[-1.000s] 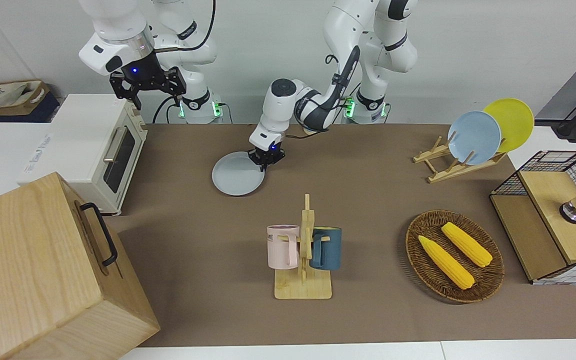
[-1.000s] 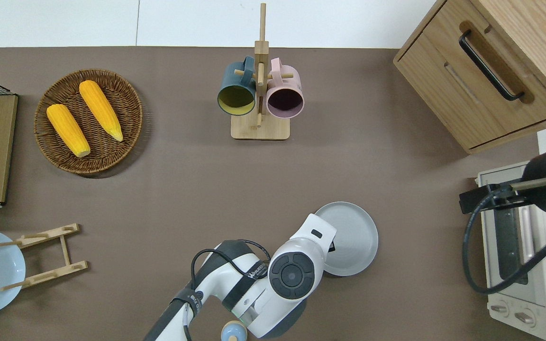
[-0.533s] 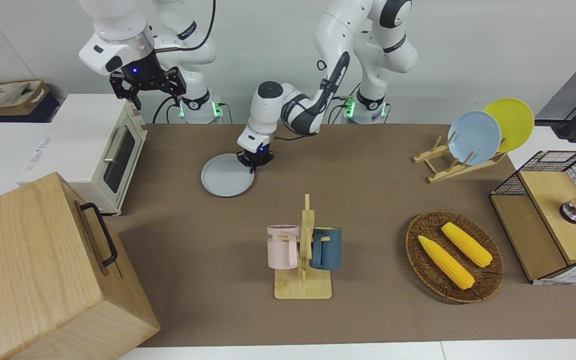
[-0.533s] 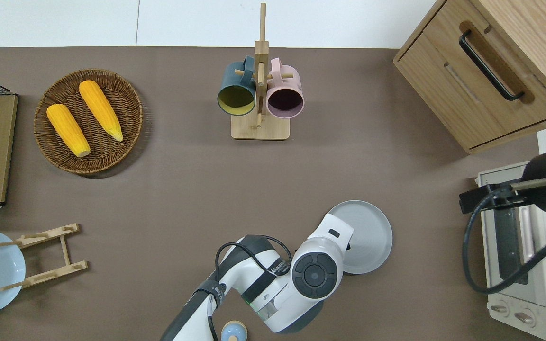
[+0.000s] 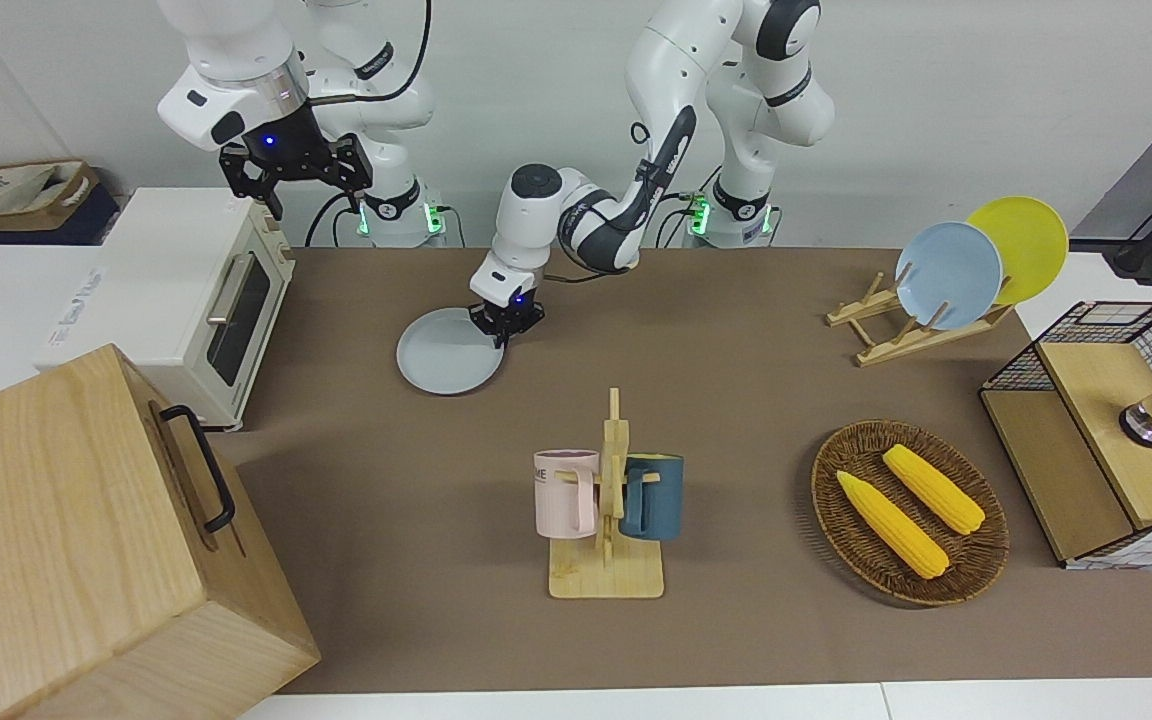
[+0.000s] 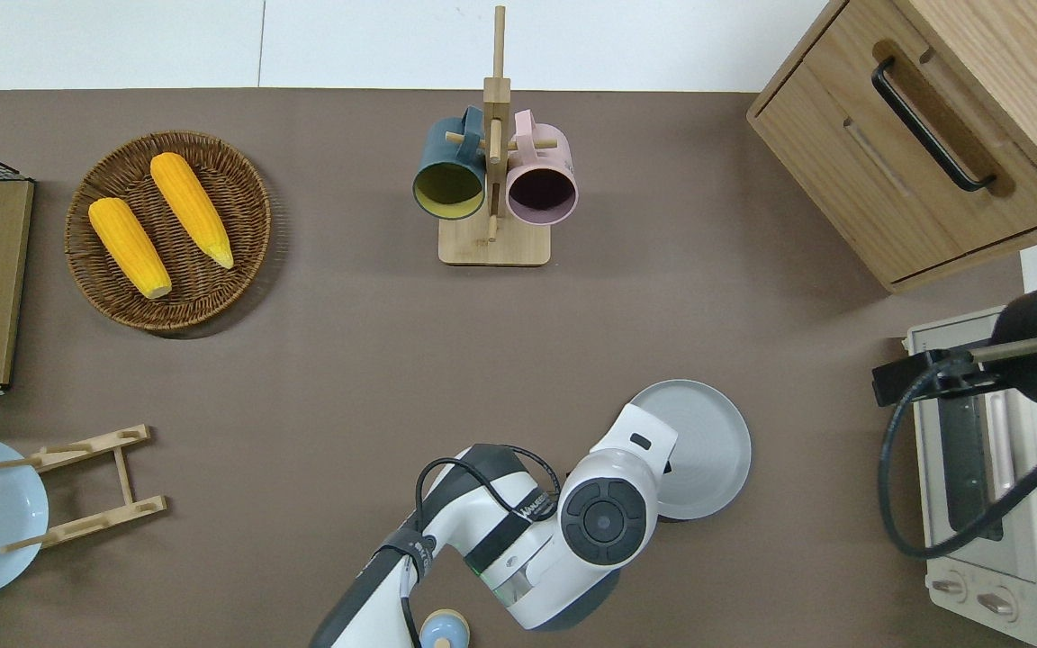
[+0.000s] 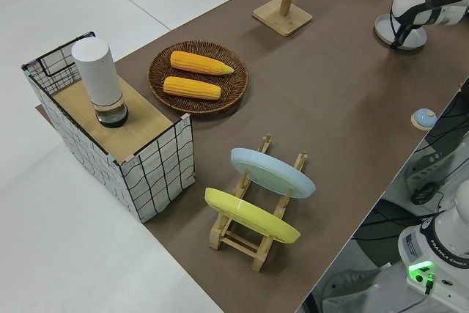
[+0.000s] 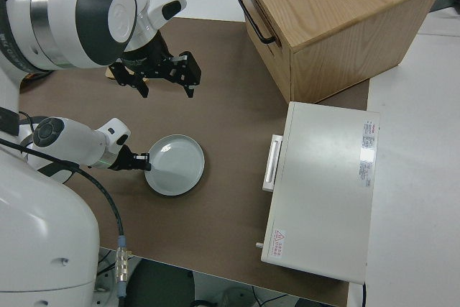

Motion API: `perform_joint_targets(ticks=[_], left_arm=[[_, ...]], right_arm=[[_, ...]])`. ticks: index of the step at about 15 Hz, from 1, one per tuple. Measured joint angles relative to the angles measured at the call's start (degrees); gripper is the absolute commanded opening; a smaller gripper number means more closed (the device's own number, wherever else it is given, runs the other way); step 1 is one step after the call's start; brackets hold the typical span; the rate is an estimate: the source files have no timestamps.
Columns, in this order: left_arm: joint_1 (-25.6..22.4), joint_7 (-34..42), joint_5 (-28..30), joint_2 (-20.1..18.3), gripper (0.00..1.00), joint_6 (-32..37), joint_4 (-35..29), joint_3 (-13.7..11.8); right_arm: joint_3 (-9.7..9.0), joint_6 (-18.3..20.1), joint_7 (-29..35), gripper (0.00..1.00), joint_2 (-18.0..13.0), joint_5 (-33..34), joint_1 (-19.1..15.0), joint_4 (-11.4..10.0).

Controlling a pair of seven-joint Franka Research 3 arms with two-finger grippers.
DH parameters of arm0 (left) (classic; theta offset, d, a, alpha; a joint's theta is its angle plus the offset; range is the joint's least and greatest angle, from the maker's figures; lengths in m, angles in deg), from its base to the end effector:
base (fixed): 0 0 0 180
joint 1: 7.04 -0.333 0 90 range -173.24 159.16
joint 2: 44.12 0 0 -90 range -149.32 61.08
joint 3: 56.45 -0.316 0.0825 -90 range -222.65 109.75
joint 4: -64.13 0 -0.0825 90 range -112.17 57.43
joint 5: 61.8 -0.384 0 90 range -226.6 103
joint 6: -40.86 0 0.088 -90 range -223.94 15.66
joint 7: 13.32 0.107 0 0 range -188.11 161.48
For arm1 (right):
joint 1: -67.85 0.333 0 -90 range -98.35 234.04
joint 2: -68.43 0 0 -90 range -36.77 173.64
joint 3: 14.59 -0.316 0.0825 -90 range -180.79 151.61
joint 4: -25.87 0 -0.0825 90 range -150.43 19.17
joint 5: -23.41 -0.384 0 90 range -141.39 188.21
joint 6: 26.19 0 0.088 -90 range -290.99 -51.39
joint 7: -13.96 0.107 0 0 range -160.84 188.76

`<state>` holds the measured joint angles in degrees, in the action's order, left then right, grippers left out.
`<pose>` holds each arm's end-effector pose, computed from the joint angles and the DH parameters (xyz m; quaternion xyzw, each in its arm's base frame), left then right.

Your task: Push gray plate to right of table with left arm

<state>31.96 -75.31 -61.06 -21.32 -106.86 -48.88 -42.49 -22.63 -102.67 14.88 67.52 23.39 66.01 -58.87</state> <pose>0.3885 -0.5010 0.2948 0.9880 0.0973 0.0169 0.1186 0.5209 0.0573 0.6561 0.9969 0.0459 -0.0640 0.0049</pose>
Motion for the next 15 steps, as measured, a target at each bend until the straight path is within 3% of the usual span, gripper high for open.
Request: perform_joint_targets(ticks=[1,2,15], left_arm=[[0.01,0.0,-0.01,0.29,0.96,-0.05,0.26,-0.01],[0.0,-0.01,-0.01,0.4,0.99,-0.06,0.5,-0.02],[-0.33,0.02,-0.18,0.46,0.99,2.12,2.08,-0.81]], right_arm=[[0.0,0.0,0.0,0.983,0.0,0.0,0.0,0.0],[0.0,0.0,0.0,0.983,0.0,0.0,0.0,0.0],[0.0,0.0,0.0,0.983,0.0,0.0,0.0,0.0]])
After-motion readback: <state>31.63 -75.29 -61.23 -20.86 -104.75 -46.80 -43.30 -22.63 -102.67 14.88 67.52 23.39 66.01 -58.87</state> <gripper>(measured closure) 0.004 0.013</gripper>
